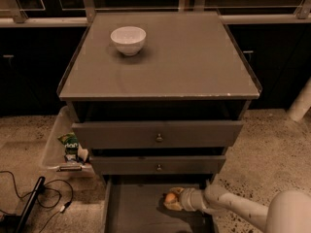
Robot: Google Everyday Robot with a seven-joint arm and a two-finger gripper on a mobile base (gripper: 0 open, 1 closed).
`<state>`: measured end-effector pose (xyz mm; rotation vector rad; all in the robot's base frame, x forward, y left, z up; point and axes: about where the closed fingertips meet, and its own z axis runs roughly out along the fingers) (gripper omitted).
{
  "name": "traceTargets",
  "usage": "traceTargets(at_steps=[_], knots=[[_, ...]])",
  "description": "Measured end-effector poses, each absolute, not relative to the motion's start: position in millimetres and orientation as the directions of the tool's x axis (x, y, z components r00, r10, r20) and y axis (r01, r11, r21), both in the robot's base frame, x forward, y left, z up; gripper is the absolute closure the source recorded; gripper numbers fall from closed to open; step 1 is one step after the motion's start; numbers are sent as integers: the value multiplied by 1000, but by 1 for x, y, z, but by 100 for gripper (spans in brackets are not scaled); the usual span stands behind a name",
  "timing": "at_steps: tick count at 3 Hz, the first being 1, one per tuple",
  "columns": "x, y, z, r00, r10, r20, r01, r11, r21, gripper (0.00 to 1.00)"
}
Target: Place orange into bottom drawer
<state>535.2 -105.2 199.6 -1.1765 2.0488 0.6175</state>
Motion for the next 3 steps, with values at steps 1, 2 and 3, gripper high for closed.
traceTargets(at_steps=[1, 2, 3], knots=[[547, -108, 183, -320, -533, -783, -876, 481, 31, 100], [551, -101, 166, -276, -518, -809, -890, 456, 11, 100], [551, -89, 151, -236, -504, -831, -907, 420, 3, 100]])
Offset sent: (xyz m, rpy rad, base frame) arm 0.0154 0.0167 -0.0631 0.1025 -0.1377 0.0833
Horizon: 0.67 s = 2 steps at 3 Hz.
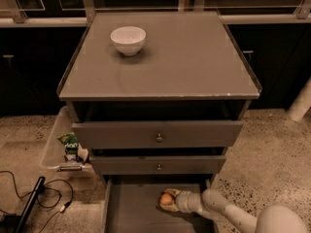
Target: Place orange into bottom drawer
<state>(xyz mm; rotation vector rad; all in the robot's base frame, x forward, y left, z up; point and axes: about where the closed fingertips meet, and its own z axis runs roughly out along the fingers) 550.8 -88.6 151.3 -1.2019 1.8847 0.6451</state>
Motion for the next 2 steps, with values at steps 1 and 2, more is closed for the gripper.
traceTargets(at_steps=[1, 2], knots=[[551, -89, 150, -234, -503, -832, -908, 420, 1, 82], [551, -89, 150, -234, -503, -832, -908, 420, 1, 59]])
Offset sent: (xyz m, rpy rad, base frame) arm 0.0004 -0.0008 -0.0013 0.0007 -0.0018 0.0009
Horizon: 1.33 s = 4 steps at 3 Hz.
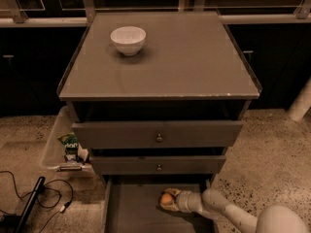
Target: Place orange into bottom drawer
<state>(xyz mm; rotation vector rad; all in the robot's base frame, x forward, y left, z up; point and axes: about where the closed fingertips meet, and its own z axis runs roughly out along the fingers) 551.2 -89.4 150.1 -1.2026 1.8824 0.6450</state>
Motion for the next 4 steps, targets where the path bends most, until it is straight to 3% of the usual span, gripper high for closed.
traceTargets(at_steps=[2, 3, 4], knots=[[551, -89, 150, -234, -503, -832, -908, 419, 2, 12], [551, -89, 150, -234, -503, -832, -908, 419, 2, 0], [550, -88, 150, -233, -503, -832, -909, 416, 3, 0]])
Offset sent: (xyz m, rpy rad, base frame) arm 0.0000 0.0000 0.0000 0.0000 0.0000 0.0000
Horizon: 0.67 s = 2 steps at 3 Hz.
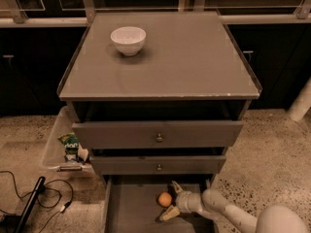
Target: Place orange into bottom drawer
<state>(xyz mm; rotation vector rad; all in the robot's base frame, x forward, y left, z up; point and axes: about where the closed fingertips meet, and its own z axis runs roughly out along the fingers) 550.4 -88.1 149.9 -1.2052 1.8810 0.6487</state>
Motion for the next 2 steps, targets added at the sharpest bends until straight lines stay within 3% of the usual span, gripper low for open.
traceTargets(at_steps=[1, 2], knots=[[545, -112, 169, -215, -512, -832, -892, 449, -45, 0], [536, -170, 216, -181, -554, -812, -838, 520, -168, 0]])
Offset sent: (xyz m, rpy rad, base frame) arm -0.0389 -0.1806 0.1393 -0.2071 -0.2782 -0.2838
